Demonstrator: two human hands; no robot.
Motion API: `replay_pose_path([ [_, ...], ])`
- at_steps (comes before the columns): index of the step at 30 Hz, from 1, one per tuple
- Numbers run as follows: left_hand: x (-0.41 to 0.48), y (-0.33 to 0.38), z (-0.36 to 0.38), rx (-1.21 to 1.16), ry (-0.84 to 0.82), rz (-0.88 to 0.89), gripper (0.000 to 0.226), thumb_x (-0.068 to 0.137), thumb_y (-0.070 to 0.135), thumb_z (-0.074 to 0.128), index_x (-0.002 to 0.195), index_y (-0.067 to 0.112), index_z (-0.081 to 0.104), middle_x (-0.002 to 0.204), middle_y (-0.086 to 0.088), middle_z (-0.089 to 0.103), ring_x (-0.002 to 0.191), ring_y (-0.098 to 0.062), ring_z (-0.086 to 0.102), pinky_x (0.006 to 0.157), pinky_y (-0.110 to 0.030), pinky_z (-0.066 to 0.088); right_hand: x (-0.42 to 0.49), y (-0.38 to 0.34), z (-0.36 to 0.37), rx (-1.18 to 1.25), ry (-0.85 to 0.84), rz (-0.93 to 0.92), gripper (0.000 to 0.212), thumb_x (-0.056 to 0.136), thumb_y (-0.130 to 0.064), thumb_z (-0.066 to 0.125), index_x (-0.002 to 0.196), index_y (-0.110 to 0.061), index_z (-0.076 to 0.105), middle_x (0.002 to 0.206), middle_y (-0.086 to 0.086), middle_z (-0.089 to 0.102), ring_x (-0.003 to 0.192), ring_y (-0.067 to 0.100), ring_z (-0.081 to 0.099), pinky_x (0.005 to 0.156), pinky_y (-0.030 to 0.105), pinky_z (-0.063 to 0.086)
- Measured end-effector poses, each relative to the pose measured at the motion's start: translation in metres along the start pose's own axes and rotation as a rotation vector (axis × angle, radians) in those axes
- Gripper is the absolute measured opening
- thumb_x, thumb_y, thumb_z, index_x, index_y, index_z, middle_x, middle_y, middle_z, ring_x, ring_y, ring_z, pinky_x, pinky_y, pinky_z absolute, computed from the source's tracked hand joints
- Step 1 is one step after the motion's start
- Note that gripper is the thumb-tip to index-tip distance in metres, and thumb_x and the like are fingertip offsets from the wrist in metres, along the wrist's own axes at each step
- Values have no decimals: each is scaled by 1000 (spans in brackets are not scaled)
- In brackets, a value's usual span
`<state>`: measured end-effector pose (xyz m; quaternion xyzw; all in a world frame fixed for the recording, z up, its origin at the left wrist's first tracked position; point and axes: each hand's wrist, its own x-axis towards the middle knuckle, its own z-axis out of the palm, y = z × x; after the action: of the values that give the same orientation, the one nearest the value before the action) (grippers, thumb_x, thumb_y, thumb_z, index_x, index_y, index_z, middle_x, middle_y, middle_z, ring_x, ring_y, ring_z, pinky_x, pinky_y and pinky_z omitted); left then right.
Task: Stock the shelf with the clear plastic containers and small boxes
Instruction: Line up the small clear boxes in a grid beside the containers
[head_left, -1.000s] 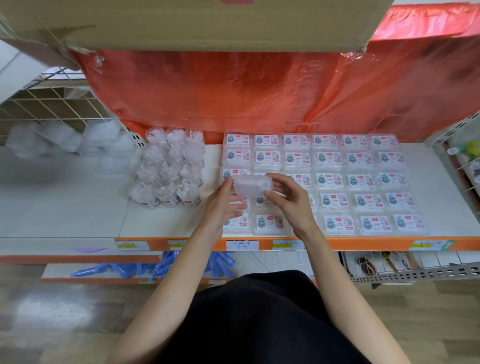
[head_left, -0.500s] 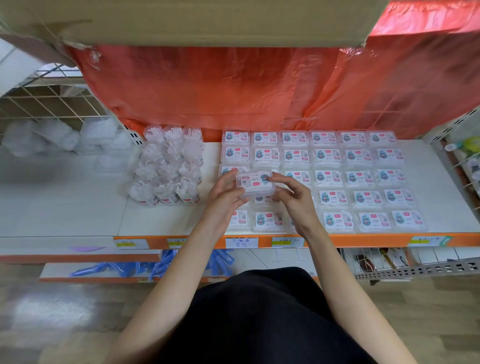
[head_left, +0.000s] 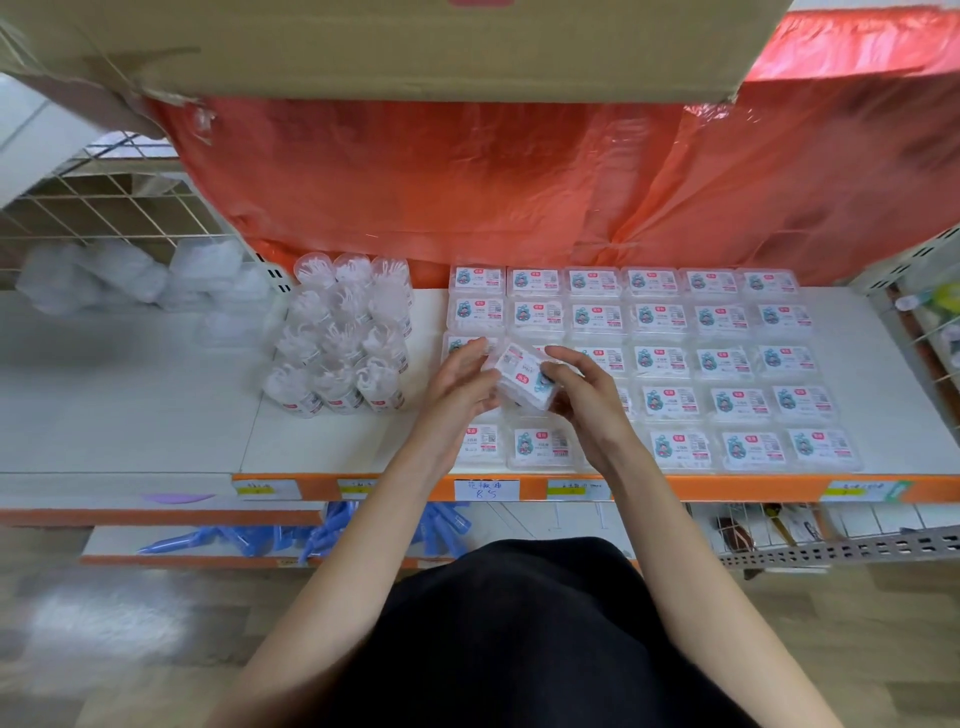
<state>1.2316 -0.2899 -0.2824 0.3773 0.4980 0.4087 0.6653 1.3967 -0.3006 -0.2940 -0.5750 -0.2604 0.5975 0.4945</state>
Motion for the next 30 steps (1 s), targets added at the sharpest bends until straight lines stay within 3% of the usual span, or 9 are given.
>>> replay_pose_path([
  [3, 0, -3, 3, 25, 24, -13, 33, 91, 20, 67, 124, 24, 59, 115, 0, 69, 104, -17, 66, 88, -31, 53, -1, 1, 0, 72, -3, 29, 37, 90, -1, 62, 125, -9, 56, 88, 8, 70, 70, 13, 66, 65, 24, 55],
  [9, 7, -15, 6, 96, 63, -40, 29, 95, 11, 61, 123, 15, 59, 120, -3, 65, 100, -14, 64, 76, -25, 52, -2, 9, -5, -88, -70, -13, 61, 82, -4, 75, 137, -11, 48, 88, 8, 67, 81, 17, 69, 80, 30, 57],
  [11, 8, -14, 6, 121, 69, -21, 26, 97, 10, 57, 121, 19, 60, 117, 4, 64, 96, -9, 62, 75, -22, 51, -2, 11, -10, -262, -80, -120, 72, 75, -12, 84, 137, -20, 48, 99, 0, 64, 90, 11, 68, 84, 28, 56],
  [14, 11, -11, 4, 184, 79, -20, 26, 101, 11, 50, 120, 20, 64, 109, 8, 64, 87, -5, 59, 71, -20, 48, -3, 9, -21, -596, -161, -366, 86, 65, -20, 92, 135, -37, 45, 129, -14, 48, 112, -2, 51, 89, 10, 45],
  [18, 14, -12, 3, 276, 42, -7, 26, 102, 11, 47, 115, 23, 66, 114, 2, 65, 89, -6, 58, 68, -16, 47, 3, 4, -29, -810, -170, -447, 72, 69, -17, 88, 131, -30, 56, 126, -16, 53, 108, -1, 48, 89, 16, 40],
  [22, 17, -15, 3, 361, 2, 36, 28, 102, 9, 46, 116, 22, 67, 118, 3, 64, 92, -1, 57, 65, -9, 46, 6, 4, -31, -830, -162, -465, 55, 69, -14, 87, 115, -29, 61, 123, -20, 55, 94, -3, 49, 74, 7, 33],
  [25, 20, -13, 2, 418, -40, 39, 31, 102, 10, 46, 124, 18, 66, 120, 6, 63, 95, -2, 56, 67, -8, 46, 6, 6, -31, -815, -171, -480, 47, 66, -12, 88, 105, -26, 65, 128, -24, 51, 95, -10, 48, 73, 5, 35],
  [28, 20, -14, 5, 410, 42, 38, 28, 101, 16, 49, 127, 18, 60, 110, 5, 63, 92, -5, 58, 71, -12, 47, 7, 7, -33, -790, -139, -508, 43, 65, -16, 90, 99, -25, 66, 119, -19, 59, 93, -7, 51, 71, 6, 35],
  [30, 18, -19, 3, 551, 98, 150, 30, 101, 20, 49, 130, 18, 56, 110, 3, 64, 93, -8, 60, 77, -14, 46, 9, 7, -35, -756, -95, -502, 43, 66, -20, 90, 101, -25, 66, 115, -18, 60, 91, -2, 53, 69, 7, 37],
])
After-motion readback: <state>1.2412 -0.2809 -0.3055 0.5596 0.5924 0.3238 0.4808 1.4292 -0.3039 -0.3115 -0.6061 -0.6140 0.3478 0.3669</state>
